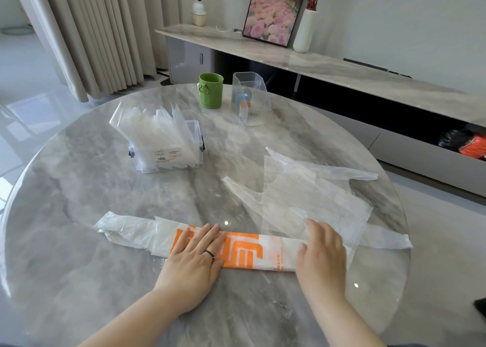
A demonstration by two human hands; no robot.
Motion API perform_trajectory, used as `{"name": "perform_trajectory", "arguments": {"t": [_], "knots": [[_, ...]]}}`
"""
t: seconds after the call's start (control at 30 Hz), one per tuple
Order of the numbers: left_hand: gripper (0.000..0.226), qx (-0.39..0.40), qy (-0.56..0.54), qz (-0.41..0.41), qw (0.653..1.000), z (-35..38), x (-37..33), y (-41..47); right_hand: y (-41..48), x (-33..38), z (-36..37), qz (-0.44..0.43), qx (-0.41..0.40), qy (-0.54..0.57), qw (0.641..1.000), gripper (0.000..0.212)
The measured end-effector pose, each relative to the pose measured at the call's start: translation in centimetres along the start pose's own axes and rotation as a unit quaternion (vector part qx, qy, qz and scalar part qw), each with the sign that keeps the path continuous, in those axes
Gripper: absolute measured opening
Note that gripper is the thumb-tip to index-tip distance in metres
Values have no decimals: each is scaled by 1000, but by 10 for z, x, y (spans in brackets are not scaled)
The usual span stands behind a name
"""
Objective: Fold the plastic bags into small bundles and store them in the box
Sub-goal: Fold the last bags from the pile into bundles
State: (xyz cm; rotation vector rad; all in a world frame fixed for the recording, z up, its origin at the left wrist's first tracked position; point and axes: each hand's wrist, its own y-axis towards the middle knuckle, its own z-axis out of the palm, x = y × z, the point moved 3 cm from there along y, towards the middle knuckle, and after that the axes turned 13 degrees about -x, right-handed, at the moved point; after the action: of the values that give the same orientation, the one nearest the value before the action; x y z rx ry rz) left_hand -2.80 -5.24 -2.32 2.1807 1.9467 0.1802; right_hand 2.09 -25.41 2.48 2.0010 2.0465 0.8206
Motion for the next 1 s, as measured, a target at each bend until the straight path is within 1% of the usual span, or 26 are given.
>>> {"name": "perform_trajectory", "arguments": {"t": [0.03,0.07,0.1,0.13,0.23,0.27,0.33,0.37,0.43,0.47,0.5,0.53,0.57,0.6,0.63,0.67,0.7,0.77,0.8,0.83,0.9,0.93,0.97,1.0], "knots": [[73,2,0,2,1000,0,0,0,-4,13,1,-57,-16,34,998,39],[73,3,3,9,1000,0,0,-1,-12,30,4,-117,0,49,992,41],[73,5,6,19,1000,1,0,-1,-22,44,10,-170,33,47,984,46],[73,13,4,28,1000,1,0,-2,-32,56,14,-201,70,43,976,49],[74,22,8,27,999,1,-1,-1,-55,65,31,-221,206,11,953,54],[74,23,5,26,999,1,0,0,-59,60,35,-221,235,5,946,53],[74,35,-7,31,999,3,0,-2,-59,47,38,-207,262,-10,943,55],[74,42,-9,36,998,3,-2,-2,-58,37,39,-190,268,-30,944,60],[73,45,-6,39,998,0,-2,-2,-49,26,33,-163,253,-72,951,79],[73,55,-7,45,997,2,-4,-2,-44,20,28,-145,254,-85,952,93],[73,66,-7,44,997,7,-3,-3,-39,17,25,-133,247,-80,957,112],[74,69,-7,29,997,6,-1,-4,-36,14,26,-149,235,-76,957,131],[76,61,-3,3,998,-1,-1,-2,-35,12,23,-172,265,-91,944,141],[81,69,2,-15,997,-9,-4,0,-36,12,20,-190,293,-93,932,145],[86,47,8,-15,999,-14,-5,3,-36,12,19,-191,307,-87,928,147],[88,12,2,2,1000,-16,-7,9,-36,12,19,-182,313,-78,929,147],[81,9,-25,-9,1000,-22,-7,12,-37,10,21,-168,309,-69,934,147],[51,57,-63,-67,994,-28,-4,29,-35,9,19,-127,298,-41,945,144],[43,60,-72,-81,992,-31,-3,37,-34,10,16,-116,300,-28,947,137],[39,73,-70,-83,991,-31,-1,42,-34,11,14,-111,307,-16,945,123],[38,120,-50,-72,989,-30,-2,51,-31,10,12,-117,324,-23,939,77],[38,150,-33,-66,986,-30,-3,53,-30,10,11,-114,327,-31,938,62],[36,183,-18,-67,981,-30,-4,54,-30,9,10,-110,326,-29,939,57],[31,211,-10,-68,975,-30,-5,56,-30,9,9,-112,322,-30,940,55]]}}
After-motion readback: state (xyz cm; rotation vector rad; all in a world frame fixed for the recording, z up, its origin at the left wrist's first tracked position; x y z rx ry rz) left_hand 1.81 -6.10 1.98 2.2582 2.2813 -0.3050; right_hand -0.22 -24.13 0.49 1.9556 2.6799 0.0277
